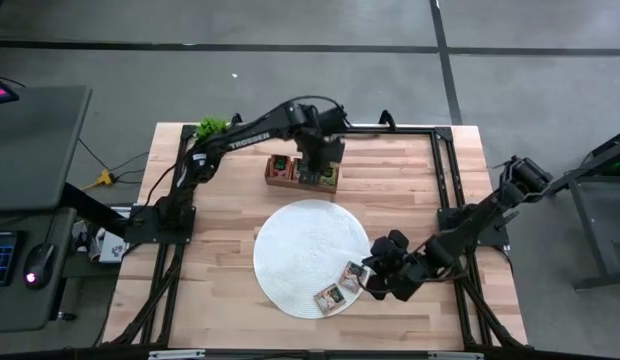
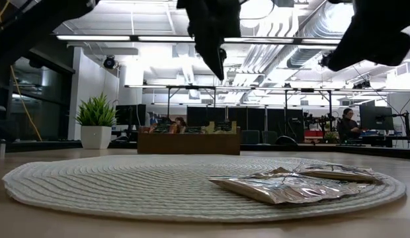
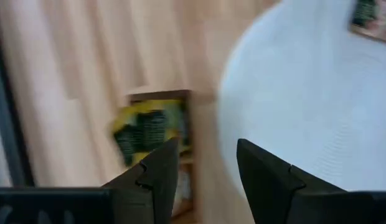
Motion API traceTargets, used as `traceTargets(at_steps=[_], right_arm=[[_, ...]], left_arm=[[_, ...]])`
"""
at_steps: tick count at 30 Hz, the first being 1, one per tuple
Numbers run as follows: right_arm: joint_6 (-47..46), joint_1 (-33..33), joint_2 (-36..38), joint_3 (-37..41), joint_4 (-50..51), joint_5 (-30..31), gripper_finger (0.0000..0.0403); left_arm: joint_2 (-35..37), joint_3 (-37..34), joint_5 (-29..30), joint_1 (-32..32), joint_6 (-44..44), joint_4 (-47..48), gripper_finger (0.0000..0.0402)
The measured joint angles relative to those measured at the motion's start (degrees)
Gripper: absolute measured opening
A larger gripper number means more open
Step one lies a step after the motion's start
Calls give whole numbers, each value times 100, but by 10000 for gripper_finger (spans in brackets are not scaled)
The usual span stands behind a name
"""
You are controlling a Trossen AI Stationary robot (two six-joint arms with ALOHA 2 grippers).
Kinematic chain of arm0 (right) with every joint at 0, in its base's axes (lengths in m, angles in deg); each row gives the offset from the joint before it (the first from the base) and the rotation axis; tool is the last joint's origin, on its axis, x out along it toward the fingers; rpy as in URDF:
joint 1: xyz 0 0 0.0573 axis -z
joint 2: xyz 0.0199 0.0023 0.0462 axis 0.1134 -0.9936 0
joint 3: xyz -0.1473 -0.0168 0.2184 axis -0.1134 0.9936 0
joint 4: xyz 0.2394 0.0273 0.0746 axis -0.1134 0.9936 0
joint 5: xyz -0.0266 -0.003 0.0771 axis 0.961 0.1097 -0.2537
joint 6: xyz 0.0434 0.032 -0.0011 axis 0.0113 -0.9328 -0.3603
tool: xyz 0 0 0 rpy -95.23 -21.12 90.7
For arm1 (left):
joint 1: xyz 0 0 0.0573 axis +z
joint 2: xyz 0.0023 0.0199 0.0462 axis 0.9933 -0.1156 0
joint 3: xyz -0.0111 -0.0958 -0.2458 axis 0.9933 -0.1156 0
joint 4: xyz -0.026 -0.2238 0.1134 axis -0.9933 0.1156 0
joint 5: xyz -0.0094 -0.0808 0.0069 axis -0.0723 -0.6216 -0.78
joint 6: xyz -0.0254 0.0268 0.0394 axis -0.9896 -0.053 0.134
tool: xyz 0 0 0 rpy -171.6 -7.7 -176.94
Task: Pick & Place Tea
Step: Put the brown tea bag into the middle section of the wooden organizer
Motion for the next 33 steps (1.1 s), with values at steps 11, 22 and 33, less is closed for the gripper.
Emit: traceTargets(at_steps=[11, 22, 33], right_arm=[[-418, -426, -395, 0, -76, 108, 0], [-390, -726, -693, 0, -376, -160, 0], [-602, -430, -693, 0, -379, -914, 0]], left_arm=[[116, -15, 165, -1351, -773, -420, 159], [-91, -312, 590, -2303, -1993, -836, 159], [-98, -1757, 319, -3256, -3974, -1818, 147]])
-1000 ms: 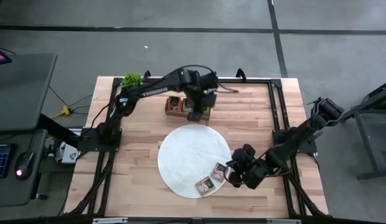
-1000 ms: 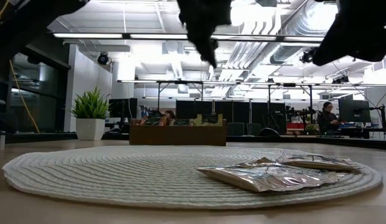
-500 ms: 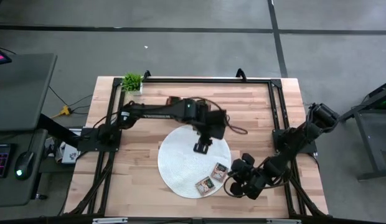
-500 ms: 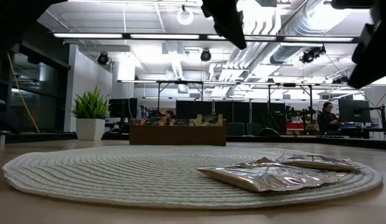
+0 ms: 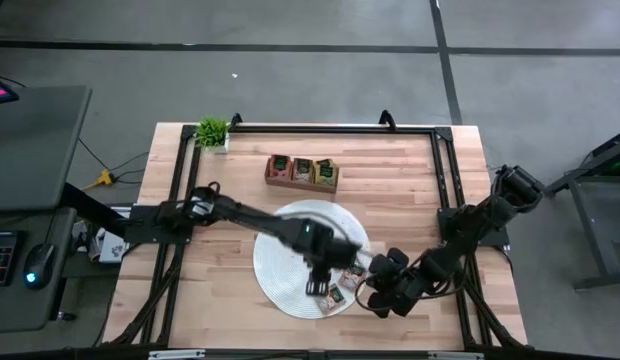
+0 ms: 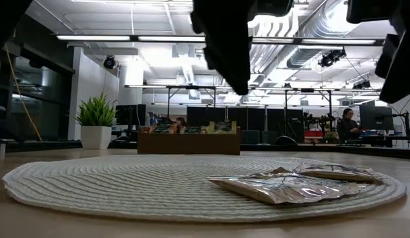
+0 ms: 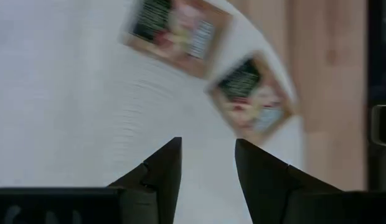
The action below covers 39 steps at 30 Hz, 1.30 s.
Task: Pick & Place Tea
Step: Put the brown tea bag into the middle section of the wooden organizer
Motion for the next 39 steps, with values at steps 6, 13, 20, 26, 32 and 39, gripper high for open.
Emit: traceTargets(at_steps=[6, 13, 20, 26, 32, 39], right_arm=[[214, 179, 0, 0, -50, -300, 0], [305, 289, 0, 0, -312, -596, 0], [-48, 364, 66, 0, -424, -734, 0], [-348, 248, 425, 0, 102, -377, 0], [-611, -101, 1144, 0, 1398, -345, 0], [-562, -586, 2224, -2, 3032, 127, 0]], left_arm=[[0, -256, 62, -502, -950, -301, 102], [59, -266, 396, -702, -1330, -360, 38], [63, -266, 322, -736, -1175, -847, 5], [74, -533, 214, -765, -824, -2186, 1], [70, -1284, -70, -708, -1130, -4104, 0], [59, -1990, 752, -720, -2702, -4995, 0]])
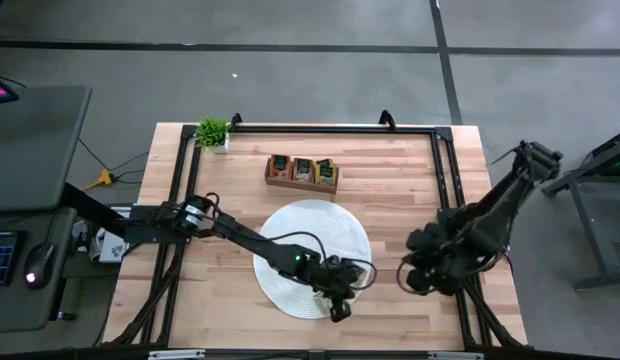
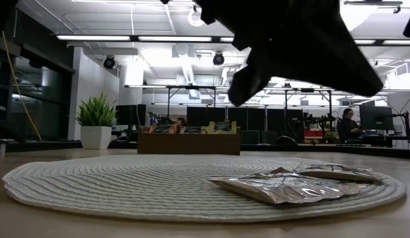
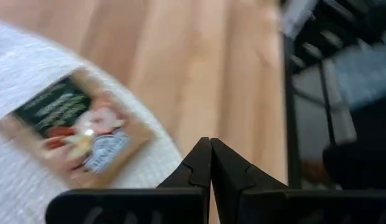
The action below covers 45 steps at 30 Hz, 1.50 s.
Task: Pick & Place Tea
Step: Put the brown tea bag into the middle section of the wooden organizer
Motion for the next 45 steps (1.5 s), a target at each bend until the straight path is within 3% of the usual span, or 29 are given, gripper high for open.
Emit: traceTargets(at_steps=[8, 15, 20, 25, 31, 45], right_arm=[[1029, -110, 617, 0, 322, 405, 0], [1975, 105, 604, 0, 175, 324, 0], [2266, 289, 604, 113, -395, 323, 0], [2481, 403, 602, 616, -1994, 258, 0], [2361, 467, 600, 1410, -3522, 67, 0], [1973, 463, 598, 1835, -3844, 207, 0]], left_arm=[[0, -34, 1692, -537, -1840, 58, 0], [2, -30, 2485, -1227, -3678, 1694, 0], [2, 2, 2663, -1329, -3256, 1813, 0], [2, 67, 2527, -1267, -2493, 1718, 0], [2, 67, 2480, -1186, -2219, 2290, 0], [2, 64, 2597, -1201, -1607, 2337, 0]])
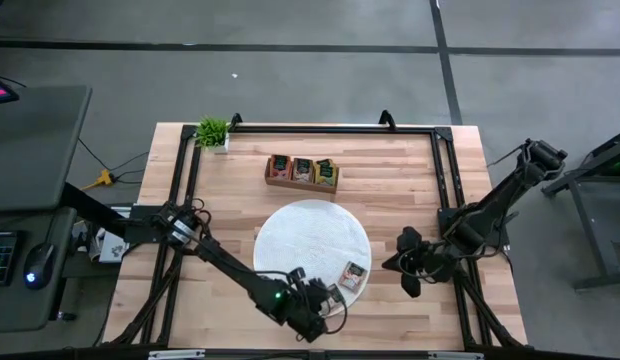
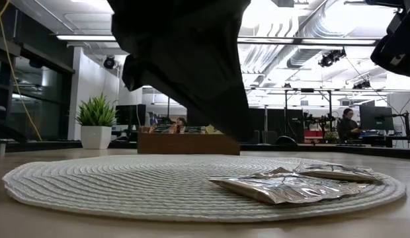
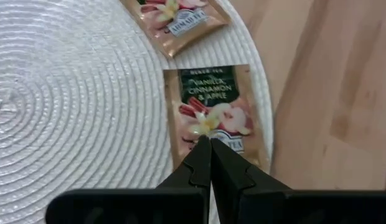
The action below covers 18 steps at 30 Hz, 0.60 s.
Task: Pick & Place Tea
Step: Put the brown tea bag into the middle section of the wooden organizer
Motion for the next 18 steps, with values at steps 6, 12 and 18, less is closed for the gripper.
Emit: traceTargets(at_steps=[6, 12, 18], right_arm=[[84, 0, 0, 0, 3, 102, 0], [86, 0, 0, -2, 0, 101, 0], [-412, 2, -14, -2, -113, 65, 0]], left_arm=[[-311, -17, -124, -3, 38, -299, 0], [-501, 17, -368, -2, -32, -683, 0], [-713, 33, -541, 36, -310, -703, 0]])
